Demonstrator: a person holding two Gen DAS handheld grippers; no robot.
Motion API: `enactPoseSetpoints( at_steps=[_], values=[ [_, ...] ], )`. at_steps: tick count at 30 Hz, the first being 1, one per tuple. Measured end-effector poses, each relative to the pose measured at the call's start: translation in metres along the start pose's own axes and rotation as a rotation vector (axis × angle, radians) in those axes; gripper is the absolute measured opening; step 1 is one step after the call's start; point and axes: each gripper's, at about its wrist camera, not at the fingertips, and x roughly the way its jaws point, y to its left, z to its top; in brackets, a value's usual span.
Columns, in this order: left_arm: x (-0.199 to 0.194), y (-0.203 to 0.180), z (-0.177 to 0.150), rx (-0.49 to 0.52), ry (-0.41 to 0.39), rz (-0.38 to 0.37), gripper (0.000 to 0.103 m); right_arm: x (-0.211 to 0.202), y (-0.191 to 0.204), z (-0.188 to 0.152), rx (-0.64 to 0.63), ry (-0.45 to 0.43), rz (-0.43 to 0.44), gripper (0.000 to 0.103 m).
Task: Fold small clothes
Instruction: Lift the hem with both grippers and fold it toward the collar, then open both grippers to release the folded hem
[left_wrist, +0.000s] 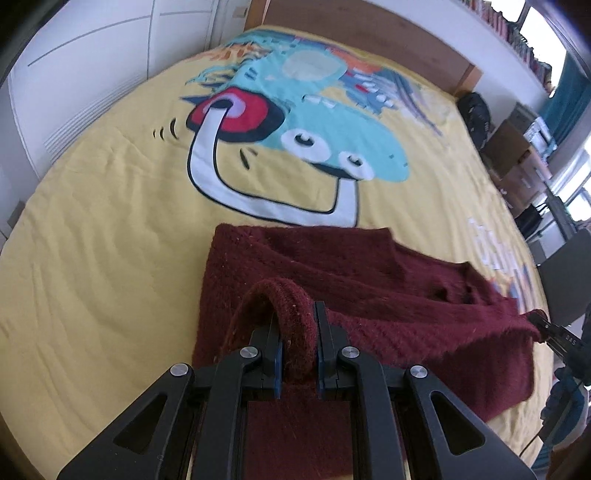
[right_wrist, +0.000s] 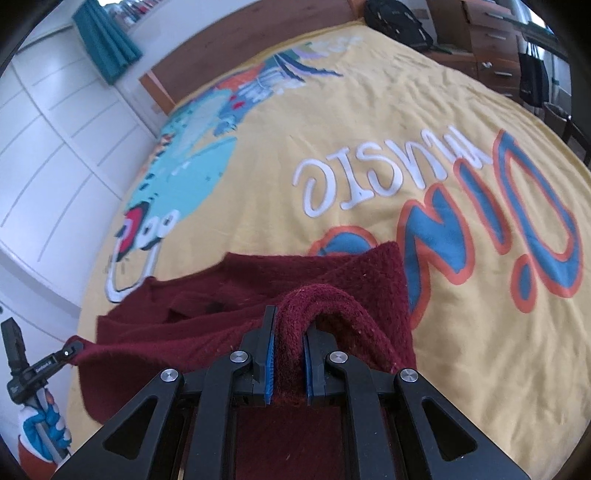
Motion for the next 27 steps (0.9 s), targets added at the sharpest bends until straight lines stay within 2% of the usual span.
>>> enactPoseSetpoints(
  at_steps=[5, 11, 14, 16, 18, 21, 27],
  values=[
    [0.028, 0.011, 0.004, -0.016, 0.033, 0.024, 0.015, 0.025, -0.005, 0.0, 0.004, 0.019, -0.039, 0.015],
    [0.031, 0.023, 0.009, -0.067, 0.036, -0.019, 0.025, 0.03, -0.006, 0.001, -0.007, 0.026, -0.059, 0.018],
    [0.018, 0.028, 0.019, -0.078, -0.002, 0.021, 0.059, 0.025, -0.005, 0.008, -0.01, 0.025, -0.058, 0.022],
    [0.01, 0.032, 0.026, -0.087, -0.018, 0.018, 0.059, 0.02, -0.003, 0.012, -0.011, 0.02, -0.064, 0.028],
    [-0.002, 0.035, 0.034, -0.085, -0.037, 0.033, 0.059, 0.01, -0.002, 0.017, -0.014, -0.007, -0.095, 0.06],
    [-0.02, 0.036, 0.04, -0.064, -0.066, 0.053, 0.059, -0.006, -0.001, 0.025, -0.014, -0.04, -0.1, 0.062],
    [-0.032, 0.025, 0.036, -0.027, -0.081, 0.043, 0.059, -0.021, 0.016, 0.023, -0.114, -0.061, -0.099, 0.062]
  ],
)
